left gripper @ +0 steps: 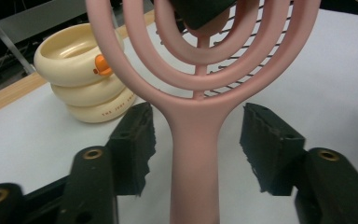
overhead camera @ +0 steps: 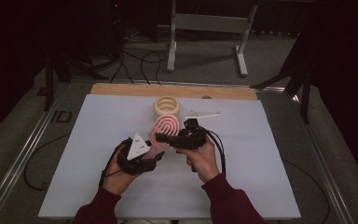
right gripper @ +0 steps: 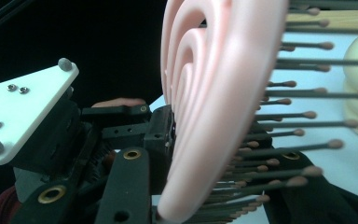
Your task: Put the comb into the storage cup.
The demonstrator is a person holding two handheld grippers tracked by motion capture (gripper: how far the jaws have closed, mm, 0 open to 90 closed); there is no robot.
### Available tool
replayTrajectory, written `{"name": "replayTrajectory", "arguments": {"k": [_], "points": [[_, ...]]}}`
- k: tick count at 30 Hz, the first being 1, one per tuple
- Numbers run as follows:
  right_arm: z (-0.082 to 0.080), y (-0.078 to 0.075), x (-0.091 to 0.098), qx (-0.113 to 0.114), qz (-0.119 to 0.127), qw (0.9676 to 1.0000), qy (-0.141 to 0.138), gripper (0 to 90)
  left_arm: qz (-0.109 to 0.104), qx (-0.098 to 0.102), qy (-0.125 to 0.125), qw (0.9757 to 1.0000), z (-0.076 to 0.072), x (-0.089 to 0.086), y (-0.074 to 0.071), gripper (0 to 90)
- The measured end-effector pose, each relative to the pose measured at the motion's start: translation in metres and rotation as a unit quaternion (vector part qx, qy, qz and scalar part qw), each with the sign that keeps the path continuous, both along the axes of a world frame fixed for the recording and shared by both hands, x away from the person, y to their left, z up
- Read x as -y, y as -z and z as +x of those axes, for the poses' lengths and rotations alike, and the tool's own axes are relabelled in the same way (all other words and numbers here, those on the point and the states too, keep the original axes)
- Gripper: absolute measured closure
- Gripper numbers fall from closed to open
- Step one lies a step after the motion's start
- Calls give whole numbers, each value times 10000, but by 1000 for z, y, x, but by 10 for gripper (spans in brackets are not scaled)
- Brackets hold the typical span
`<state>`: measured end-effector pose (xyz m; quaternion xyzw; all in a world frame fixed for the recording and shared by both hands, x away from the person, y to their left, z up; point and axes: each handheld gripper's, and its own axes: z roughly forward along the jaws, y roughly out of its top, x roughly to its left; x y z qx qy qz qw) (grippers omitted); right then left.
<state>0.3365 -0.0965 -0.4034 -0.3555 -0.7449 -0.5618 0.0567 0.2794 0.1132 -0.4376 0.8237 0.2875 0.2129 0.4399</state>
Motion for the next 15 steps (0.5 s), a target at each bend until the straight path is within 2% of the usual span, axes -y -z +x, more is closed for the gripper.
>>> {"name": "replayTrajectory", "arguments": {"k": [6, 10, 12, 15], "points": [[1, -1, -1, 4, 18, 10000, 3, 641, -340, -177, -67, 9992, 1, -6, -4, 389], [2, 0, 0, -8, -9, 10000, 7, 641, -454, -222, -105, 9987, 1, -11, -8, 375], [2, -1, 0, -3, -9, 10000, 18, 641, -460, -213, -116, 9986, 1, -14, -9, 368], [4, -3, 3, 19, -32, 10000, 45, 641, -396, -94, -213, 9989, 0, -18, -9, 340]]}}
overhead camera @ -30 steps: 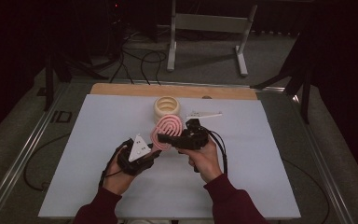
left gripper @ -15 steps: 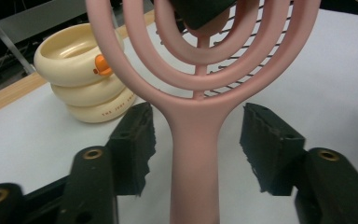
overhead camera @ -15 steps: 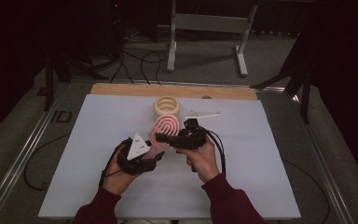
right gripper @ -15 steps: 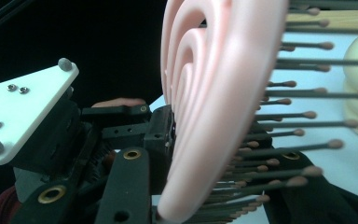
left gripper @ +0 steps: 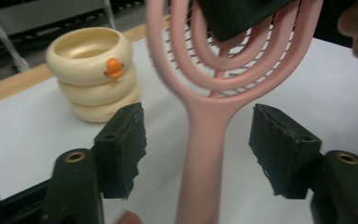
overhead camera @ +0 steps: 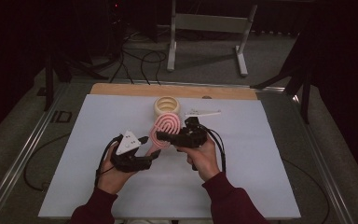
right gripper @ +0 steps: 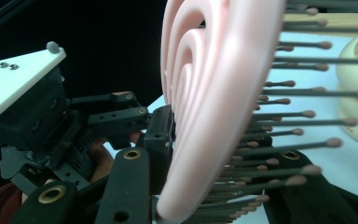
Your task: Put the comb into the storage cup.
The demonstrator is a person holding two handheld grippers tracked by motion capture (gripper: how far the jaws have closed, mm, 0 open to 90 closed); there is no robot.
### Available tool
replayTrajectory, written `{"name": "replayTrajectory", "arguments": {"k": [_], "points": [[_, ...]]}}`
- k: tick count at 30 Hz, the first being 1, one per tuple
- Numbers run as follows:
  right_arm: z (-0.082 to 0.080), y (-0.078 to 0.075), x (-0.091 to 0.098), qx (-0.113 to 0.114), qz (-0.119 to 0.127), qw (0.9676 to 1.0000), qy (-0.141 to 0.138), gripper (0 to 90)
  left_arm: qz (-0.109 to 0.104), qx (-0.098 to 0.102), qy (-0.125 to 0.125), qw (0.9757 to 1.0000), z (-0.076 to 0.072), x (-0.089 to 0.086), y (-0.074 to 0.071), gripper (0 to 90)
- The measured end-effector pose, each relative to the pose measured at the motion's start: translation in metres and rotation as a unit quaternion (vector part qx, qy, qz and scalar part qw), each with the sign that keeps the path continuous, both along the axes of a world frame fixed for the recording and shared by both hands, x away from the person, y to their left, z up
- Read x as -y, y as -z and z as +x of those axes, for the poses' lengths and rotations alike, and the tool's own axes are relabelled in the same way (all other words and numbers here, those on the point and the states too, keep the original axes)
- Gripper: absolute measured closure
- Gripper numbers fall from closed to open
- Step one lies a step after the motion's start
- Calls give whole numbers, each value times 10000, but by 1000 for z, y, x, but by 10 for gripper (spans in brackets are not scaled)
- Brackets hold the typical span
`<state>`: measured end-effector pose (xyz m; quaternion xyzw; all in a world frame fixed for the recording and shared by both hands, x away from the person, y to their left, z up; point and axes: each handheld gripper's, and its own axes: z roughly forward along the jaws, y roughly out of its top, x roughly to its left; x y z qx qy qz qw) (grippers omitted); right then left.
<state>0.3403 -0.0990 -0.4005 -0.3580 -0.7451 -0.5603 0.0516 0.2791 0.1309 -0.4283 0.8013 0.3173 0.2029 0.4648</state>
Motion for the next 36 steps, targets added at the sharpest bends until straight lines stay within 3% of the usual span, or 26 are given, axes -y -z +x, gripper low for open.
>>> {"name": "replayTrajectory", "arguments": {"k": [4, 9, 14, 18, 24, 27, 36], "points": [[1, -3, 1, 11, -13, 10000, 41, 641, -27, 37, -158, 9999, -2, -7, 1, 281], [3, -5, 1, 45, -94, 9999, 67, 641, -85, 235, -462, 9986, -7, -19, -1, 157], [5, -6, 3, 34, -103, 9999, 104, 641, -197, 293, -569, 9978, -11, -30, 0, 116], [7, -8, 4, 23, -119, 9998, 142, 641, -250, 295, -803, 9960, -16, -44, 6, 85], [8, -9, 5, 23, -121, 9998, 167, 641, -365, 353, -831, 9953, -24, -61, 16, 6], [10, -11, 6, 11, -149, 9997, 193, 640, -487, 521, -1106, 9913, -32, -78, 22, 2], [14, -10, 8, -44, -185, 9995, 260, 641, -502, 615, -1413, 9868, -43, -97, 32, 2]]}}
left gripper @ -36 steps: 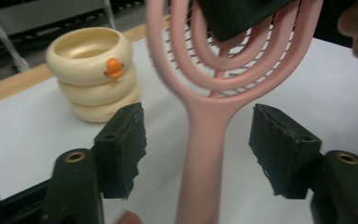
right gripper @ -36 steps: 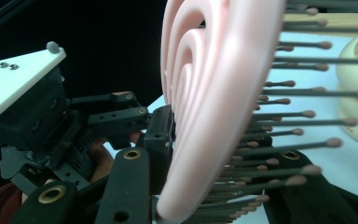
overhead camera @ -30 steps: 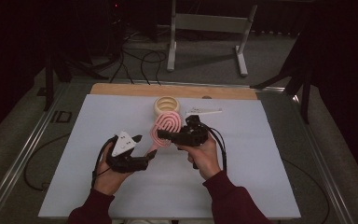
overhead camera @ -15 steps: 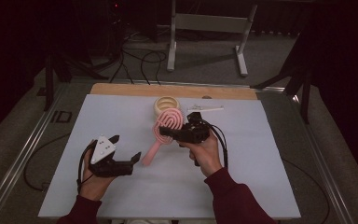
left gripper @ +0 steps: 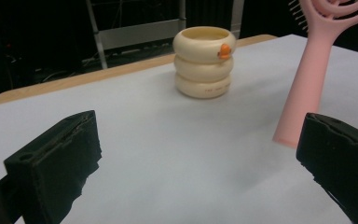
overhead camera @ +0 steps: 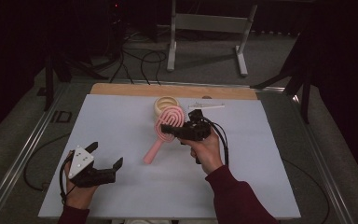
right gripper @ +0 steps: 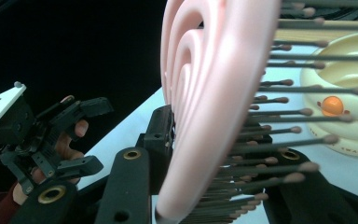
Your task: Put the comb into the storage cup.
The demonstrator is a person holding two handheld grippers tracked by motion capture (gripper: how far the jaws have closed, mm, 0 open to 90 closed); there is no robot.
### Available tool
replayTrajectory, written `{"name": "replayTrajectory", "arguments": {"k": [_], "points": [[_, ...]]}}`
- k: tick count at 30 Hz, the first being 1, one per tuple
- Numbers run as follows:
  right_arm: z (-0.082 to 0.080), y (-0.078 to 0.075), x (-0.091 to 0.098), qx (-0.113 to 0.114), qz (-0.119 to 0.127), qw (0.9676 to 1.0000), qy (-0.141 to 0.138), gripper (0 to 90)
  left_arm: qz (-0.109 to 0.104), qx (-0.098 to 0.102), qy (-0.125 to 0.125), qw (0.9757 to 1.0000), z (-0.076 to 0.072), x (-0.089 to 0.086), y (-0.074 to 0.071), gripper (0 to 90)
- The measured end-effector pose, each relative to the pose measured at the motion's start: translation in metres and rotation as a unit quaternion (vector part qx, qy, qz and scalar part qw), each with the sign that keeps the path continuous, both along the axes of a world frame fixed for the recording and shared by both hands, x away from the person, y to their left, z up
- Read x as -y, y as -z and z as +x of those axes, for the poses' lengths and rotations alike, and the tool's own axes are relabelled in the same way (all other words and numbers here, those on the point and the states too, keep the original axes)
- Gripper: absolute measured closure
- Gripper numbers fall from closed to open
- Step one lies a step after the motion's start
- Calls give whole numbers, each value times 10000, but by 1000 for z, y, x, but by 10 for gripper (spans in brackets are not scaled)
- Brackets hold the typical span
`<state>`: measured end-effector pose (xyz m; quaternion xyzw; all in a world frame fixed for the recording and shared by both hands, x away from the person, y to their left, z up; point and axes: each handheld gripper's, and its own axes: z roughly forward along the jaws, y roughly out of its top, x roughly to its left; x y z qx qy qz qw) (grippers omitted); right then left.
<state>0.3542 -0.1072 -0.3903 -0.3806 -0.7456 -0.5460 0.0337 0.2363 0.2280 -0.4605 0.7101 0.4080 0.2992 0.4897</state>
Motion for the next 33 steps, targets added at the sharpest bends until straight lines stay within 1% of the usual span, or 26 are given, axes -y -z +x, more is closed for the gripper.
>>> {"name": "replayTrajectory", "arguments": {"k": [1, 2, 3, 7, 9, 12, 19, 24, 29, 33], "points": [[0, 0, 0, -14, -12, 10000, 1, 641, 15, 5, -53, 10000, -2, -2, 2, 2], [0, 0, 0, -14, -12, 10000, 1, 641, 15, 5, -53, 10000, -2, -2, 2, 2], [1, 0, 1, -17, -16, 10000, 14, 641, 7, -38, -118, 9999, -3, -5, 5, 2], [4, -2, 2, -79, 105, 9999, 45, 641, -21, -69, -195, 9998, -5, -8, 9, 2], [5, -3, 2, -81, 106, 9999, 62, 640, -11, -47, -208, 9998, -6, -8, 10, 2], [7, -5, 0, -73, 42, 9999, 64, 641, 6, -22, -244, 9997, -8, -9, 10, 2], [11, -8, -1, -95, 49, 9999, 93, 641, 2, -39, -248, 9997, -8, -10, 12, 2], [16, -9, -1, -141, 78, 9998, 134, 641, -3, -2, -240, 9997, -8, -10, 12, 2], [22, -11, -2, -247, 251, 9993, 144, 640, 15, 0, -235, 9997, -8, -10, 12, 2], [27, -12, -3, -244, 210, 9993, 186, 640, 13, 5, -239, 9997, -9, -11, 11, 2]]}}
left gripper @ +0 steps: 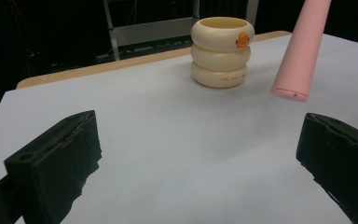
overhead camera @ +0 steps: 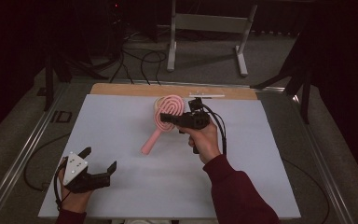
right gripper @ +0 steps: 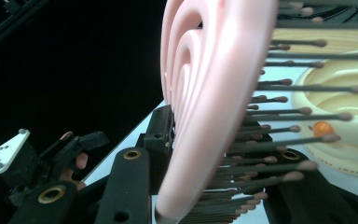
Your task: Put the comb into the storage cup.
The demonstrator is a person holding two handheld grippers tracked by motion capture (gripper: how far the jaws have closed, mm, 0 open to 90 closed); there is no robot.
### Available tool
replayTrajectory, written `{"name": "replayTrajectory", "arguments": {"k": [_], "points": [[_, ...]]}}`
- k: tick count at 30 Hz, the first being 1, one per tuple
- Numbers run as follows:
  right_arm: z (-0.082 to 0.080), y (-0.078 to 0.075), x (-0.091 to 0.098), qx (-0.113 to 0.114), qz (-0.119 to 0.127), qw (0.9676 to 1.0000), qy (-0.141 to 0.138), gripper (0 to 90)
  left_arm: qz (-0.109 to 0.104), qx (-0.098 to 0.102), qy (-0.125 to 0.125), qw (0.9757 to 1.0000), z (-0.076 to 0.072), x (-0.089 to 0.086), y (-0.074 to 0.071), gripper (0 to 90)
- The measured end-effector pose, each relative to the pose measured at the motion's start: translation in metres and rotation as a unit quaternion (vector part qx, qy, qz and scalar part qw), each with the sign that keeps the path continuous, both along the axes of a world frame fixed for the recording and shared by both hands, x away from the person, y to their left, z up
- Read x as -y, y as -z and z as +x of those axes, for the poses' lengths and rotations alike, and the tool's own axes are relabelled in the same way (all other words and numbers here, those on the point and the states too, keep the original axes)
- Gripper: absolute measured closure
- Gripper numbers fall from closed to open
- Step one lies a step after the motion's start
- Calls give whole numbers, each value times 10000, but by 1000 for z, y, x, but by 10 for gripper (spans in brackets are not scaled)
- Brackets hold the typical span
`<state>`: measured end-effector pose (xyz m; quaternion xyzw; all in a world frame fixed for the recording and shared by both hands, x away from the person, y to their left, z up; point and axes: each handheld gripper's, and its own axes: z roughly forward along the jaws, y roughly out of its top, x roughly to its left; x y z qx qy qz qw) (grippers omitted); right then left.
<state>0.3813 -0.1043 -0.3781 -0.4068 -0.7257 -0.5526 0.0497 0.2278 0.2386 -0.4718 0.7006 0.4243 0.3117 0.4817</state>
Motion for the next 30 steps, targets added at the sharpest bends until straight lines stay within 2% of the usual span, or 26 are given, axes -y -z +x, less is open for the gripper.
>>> {"name": "replayTrajectory", "arguments": {"k": [6, 9, 18, 30], "points": [[6, -5, 0, -8, 17, 10000, 34, 640, -4, 25, -12, 10000, 0, -1, -1, 2], [9, -9, 0, -40, 109, 9999, 17, 640, -17, 25, -21, 10000, 0, -1, -1, 2], [15, -18, -6, 59, -91, 9999, 42, 640, 5, 24, -29, 10000, 0, -1, 0, 2], [24, -31, -11, 216, -234, 9995, 71, 640, -1, 18, -31, 10000, 0, -1, 0, 3]]}}
